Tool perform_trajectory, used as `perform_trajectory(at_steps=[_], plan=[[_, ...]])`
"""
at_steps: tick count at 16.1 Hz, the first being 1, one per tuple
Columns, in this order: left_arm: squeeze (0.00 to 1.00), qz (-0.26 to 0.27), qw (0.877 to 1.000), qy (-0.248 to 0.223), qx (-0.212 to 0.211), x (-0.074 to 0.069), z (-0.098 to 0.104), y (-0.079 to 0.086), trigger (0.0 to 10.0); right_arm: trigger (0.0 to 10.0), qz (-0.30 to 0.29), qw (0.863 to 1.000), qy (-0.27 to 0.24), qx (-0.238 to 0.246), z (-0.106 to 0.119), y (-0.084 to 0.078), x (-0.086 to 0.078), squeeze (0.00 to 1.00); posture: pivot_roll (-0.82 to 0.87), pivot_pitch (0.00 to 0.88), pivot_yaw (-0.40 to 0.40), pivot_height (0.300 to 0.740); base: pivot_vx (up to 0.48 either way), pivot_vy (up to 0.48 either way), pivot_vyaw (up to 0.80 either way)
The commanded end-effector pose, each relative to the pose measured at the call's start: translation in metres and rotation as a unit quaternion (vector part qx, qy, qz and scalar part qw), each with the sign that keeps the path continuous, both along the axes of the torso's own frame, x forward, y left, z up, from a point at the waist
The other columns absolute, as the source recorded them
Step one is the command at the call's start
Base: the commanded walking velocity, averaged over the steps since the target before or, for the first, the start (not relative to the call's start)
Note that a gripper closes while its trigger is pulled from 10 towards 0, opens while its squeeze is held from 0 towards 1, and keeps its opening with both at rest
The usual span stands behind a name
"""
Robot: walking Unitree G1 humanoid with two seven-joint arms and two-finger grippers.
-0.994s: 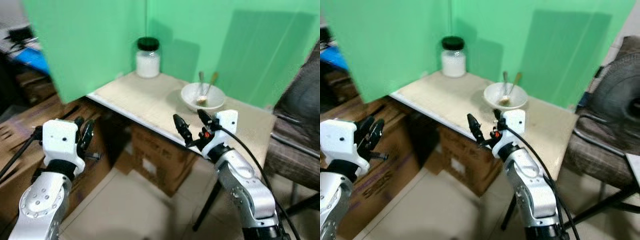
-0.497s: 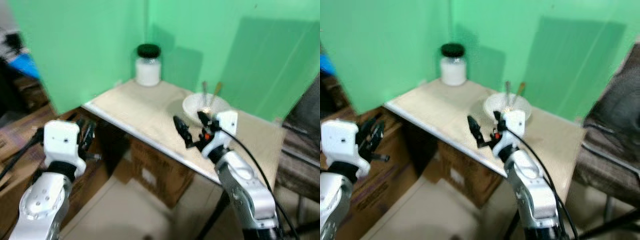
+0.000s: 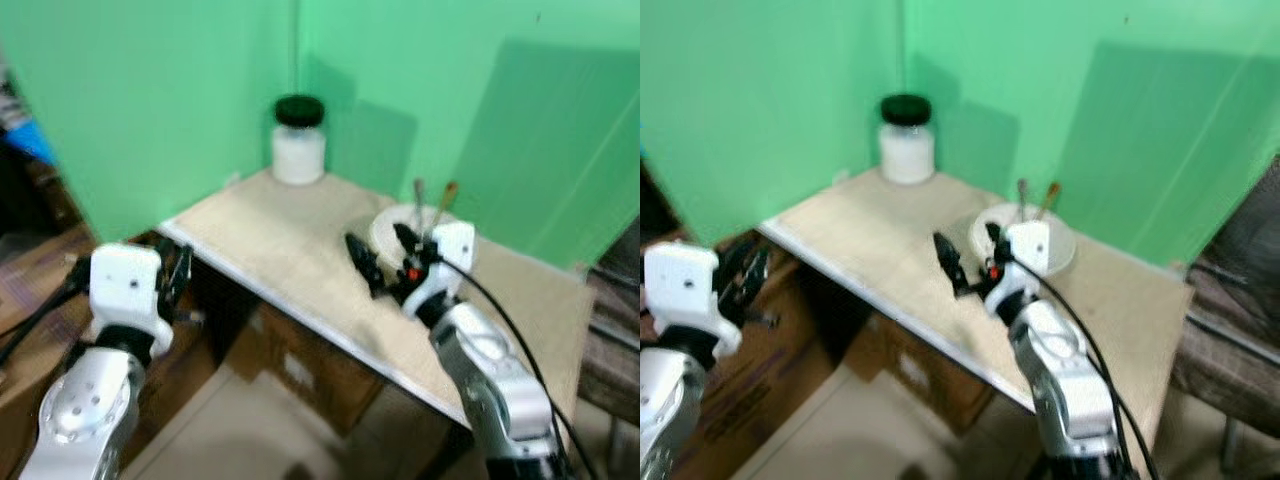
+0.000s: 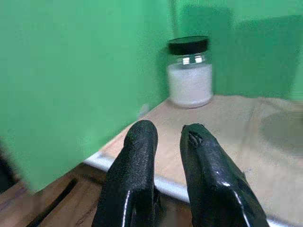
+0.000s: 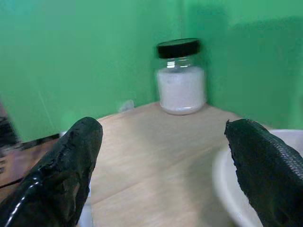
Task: Setting the table
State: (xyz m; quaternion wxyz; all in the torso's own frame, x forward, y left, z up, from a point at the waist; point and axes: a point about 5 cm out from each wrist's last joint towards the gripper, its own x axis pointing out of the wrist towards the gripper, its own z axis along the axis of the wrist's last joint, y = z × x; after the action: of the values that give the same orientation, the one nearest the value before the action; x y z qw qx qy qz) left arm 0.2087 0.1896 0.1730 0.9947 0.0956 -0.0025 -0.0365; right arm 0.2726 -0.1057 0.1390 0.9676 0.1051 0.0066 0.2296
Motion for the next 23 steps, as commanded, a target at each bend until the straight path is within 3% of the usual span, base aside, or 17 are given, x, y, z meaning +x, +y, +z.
perform_trajectory(at_steps=[1,3,4,5,6,8,12,13,16,17,18,19,21,23], plan=[[0.0,-0.012,1.0,0.0,0.0,0.001,0.001,-0.006,10.0,10.0,-0.014,1.0,-0.002,-0.003,0.002,-0.01,0.002,0.0,0.04,0.004,-0.01,0.74,0.345,0.0,0.0],[0.0,-0.013,1.0,0.0,0.001,0.001,0.001,-0.006,10.0,10.0,-0.012,1.0,-0.004,-0.002,0.005,-0.009,0.003,0.0,0.04,0.004,-0.01,0.74,0.345,0.0,0.0],[0.0,-0.014,1.0,0.001,0.001,0.001,0.001,-0.006,10.0,10.0,-0.006,1.0,-0.007,-0.001,0.008,-0.008,0.004,0.19,0.04,0.0,-0.013,0.74,0.337,0.0,0.0],[0.0,-0.014,1.0,0.001,0.002,0.001,0.0,-0.006,10.0,10.0,-0.004,1.0,-0.008,-0.002,0.009,-0.007,0.005,0.46,0.04,0.0,-0.013,0.74,0.33,0.0,0.0],[0.0,-0.019,1.0,0.003,0.003,0.002,0.0,-0.007,10.0,10.0,0.003,1.0,-0.01,0.001,0.012,-0.007,0.007,1.0,0.04,0.001,-0.016,0.74,0.27,0.0,0.0],[0.0,-0.032,0.999,0.009,0.004,0.002,-0.001,-0.009,10.0,10.0,-0.001,1.0,-0.002,-0.021,0.015,-0.007,0.012,1.0,0.04,0.003,-0.019,0.74,0.0,0.0,0.0],[0.0,-0.052,0.998,0.023,0.014,0.0,-0.004,-0.014,10.0,10.0,-0.041,0.996,0.028,-0.068,0.024,-0.005,0.038,1.0,0.04,0.005,-0.022,0.74,0.0,0.0,0.0],[0.0,-0.062,0.998,0.027,0.016,0.0,-0.005,-0.016,10.0,10.0,-0.056,0.993,0.046,-0.098,0.022,-0.004,0.047,1.0,0.04,0.004,-0.022,0.74,0.0,0.0,0.0],[0.0,-0.073,0.997,0.03,0.02,0.001,-0.005,-0.018,10.0,10.0,-0.085,0.987,0.084,-0.108,0.019,-0.003,0.065,0.96,0.04,0.0,-0.023,0.74,0.0,0.0,0.0],[0.0,-0.08,0.996,0.03,0.022,0.002,-0.005,-0.02,10.0,10.0,-0.103,0.98,0.125,-0.115,0.019,-0.006,0.074,0.0,0.04,0.0,-0.026,0.74,0.0,0.0,0.0],[0.0,-0.08,0.996,0.03,0.022,0.002,-0.005,-0.02,10.0,10.0,-0.103,0.98,0.125,-0.115,0.019,-0.006,0.074,0.0,0.04,0.0,-0.026,0.74,0.0,0.0,0.0],[0.0,-0.088,0.995,0.031,0.025,0.002,-0.005,-0.022,10.0,10.0,-0.108,0.972,0.166,-0.125,0.017,-0.009,0.08,0.0,0.04,0.0,-0.034,0.74,0.0,0.0,0.0],[0.0,-0.097,0.994,0.033,0.027,0.001,-0.005,-0.024,10.0,10.0,-0.108,0.965,0.195,-0.14,0.013,-0.012,0.082,0.0,0.04,0.0,-0.037,0.74,0.0,0.0,0.0],[0.0,-0.12,0.992,0.041,0.026,-0.002,-0.007,-0.028,10.0,9.2,-0.113,0.954,0.234,-0.152,0.004,-0.016,0.084,0.0,0.04,0.0,-0.039,0.74,0.0,0.0,0.0]])
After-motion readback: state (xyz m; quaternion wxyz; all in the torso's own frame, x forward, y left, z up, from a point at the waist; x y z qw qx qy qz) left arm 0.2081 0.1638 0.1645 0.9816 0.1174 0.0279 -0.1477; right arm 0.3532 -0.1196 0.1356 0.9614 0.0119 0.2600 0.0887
